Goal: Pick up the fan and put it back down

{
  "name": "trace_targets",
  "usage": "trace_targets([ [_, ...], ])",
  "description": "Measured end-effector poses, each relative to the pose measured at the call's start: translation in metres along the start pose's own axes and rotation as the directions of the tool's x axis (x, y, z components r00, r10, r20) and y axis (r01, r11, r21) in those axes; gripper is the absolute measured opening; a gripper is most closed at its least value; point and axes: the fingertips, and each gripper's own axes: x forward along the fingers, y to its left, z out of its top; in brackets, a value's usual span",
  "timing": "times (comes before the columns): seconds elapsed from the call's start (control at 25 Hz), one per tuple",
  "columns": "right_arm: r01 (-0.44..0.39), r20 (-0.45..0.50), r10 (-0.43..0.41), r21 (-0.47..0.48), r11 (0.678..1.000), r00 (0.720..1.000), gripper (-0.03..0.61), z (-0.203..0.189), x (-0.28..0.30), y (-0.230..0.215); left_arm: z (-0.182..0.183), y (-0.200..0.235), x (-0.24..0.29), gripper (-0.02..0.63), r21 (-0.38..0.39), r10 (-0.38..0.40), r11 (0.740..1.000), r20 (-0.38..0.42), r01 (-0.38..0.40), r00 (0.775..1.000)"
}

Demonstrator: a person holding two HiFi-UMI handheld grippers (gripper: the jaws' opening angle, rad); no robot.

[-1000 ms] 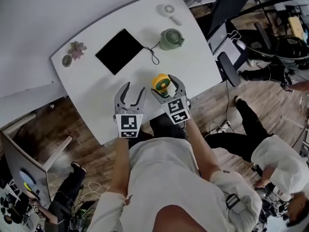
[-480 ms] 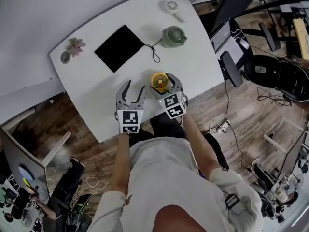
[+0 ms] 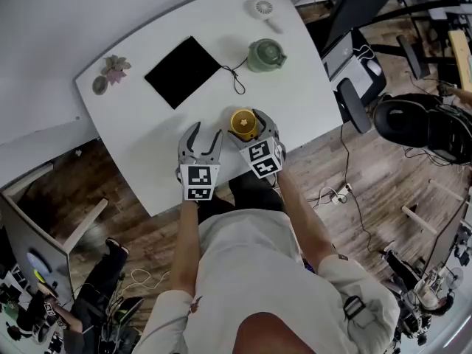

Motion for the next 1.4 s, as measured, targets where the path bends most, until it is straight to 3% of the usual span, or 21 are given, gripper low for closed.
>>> trace_targets([
  [0.16,0.007,0.030,-0.007,0.001,1.000,1.000,0.451,0.007,-0.002,0.000,0.003,-0.001,-0.004,0.236,0.006,-0.003,1.000,0.011,0.003,1.000],
  [0.4,0.089,0.125,-0.089,0.004,0.996,0.988,0.436,0.037,-0.037,-0.009,0.022,-0.001,-0.019,0.236,0.028,-0.007,1.000,0.058,0.005,0.998],
  [0.6,0.162,0.285,-0.159,0.014,0.987,0.945,0.375,0.083,-0.086,-0.007,0.048,-0.001,-0.042,0.236,0.055,-0.019,0.998,0.126,0.013,0.992],
  [0.96,0.248,0.450,-0.241,0.043,0.968,0.860,0.334,0.131,-0.173,0.009,0.102,-0.011,-0.096,0.236,0.127,-0.057,0.992,0.262,0.024,0.963],
  [1.4,0.283,0.486,-0.289,0.088,0.955,0.825,0.318,0.132,-0.216,0.010,0.138,-0.024,-0.129,0.236,0.182,-0.061,0.983,0.335,-0.001,0.940],
])
